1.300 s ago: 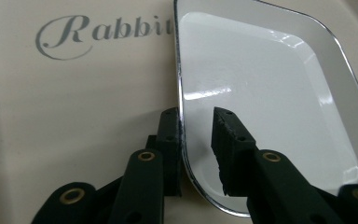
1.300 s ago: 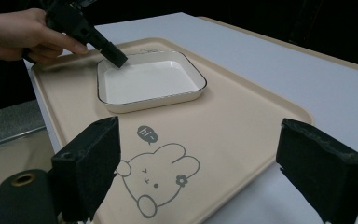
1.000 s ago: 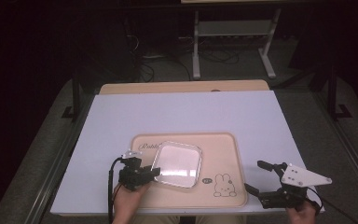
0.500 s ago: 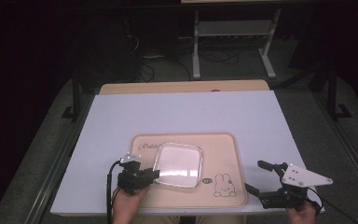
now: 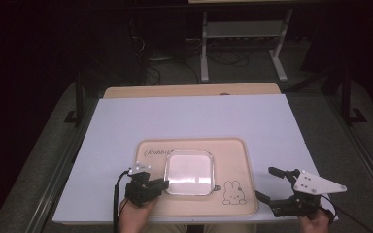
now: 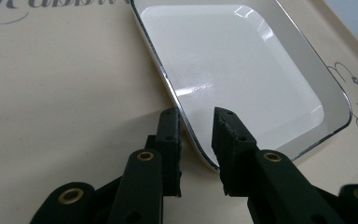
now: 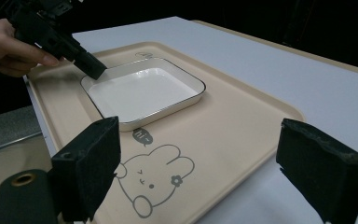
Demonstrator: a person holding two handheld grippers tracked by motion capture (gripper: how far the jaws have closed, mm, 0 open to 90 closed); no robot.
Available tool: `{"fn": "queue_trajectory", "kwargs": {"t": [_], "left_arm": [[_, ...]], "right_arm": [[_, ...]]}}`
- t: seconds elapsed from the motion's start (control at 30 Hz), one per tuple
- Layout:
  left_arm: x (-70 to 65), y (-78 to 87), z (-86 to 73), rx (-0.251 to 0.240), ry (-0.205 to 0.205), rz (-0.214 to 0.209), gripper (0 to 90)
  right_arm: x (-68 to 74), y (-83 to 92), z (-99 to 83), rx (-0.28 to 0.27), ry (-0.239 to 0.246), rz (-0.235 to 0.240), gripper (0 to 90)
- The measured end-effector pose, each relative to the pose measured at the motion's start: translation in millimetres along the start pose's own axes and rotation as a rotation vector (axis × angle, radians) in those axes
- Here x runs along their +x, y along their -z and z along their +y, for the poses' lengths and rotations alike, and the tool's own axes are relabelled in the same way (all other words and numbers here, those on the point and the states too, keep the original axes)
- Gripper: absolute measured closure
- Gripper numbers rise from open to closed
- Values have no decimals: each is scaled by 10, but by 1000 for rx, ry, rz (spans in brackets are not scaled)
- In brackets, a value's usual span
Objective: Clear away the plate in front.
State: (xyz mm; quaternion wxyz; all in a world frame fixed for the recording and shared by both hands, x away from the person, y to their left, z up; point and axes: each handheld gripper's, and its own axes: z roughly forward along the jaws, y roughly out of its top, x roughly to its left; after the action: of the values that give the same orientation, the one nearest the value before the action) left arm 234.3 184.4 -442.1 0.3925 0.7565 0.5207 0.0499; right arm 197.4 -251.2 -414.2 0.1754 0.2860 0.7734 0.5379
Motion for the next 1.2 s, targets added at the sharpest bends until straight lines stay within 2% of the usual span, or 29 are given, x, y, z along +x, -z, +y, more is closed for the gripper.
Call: {"fn": "queue_trajectory", "kwargs": {"t": [0.23, 0.53, 1.1, 1.2], "left_arm": [[-21, 16, -26, -11, -11, 6, 729], [-3, 67, 22, -41, -33, 19, 721], [31, 173, 119, -88, -125, 15, 669], [58, 205, 146, -98, -142, 27, 664]], "right_arm": [[0, 1, 0, 0, -1, 0, 129], [-5, -3, -5, 3, -3, -2, 129], [-27, -8, -29, 20, -17, -24, 129], [-36, -6, -36, 23, -25, -30, 129]]}}
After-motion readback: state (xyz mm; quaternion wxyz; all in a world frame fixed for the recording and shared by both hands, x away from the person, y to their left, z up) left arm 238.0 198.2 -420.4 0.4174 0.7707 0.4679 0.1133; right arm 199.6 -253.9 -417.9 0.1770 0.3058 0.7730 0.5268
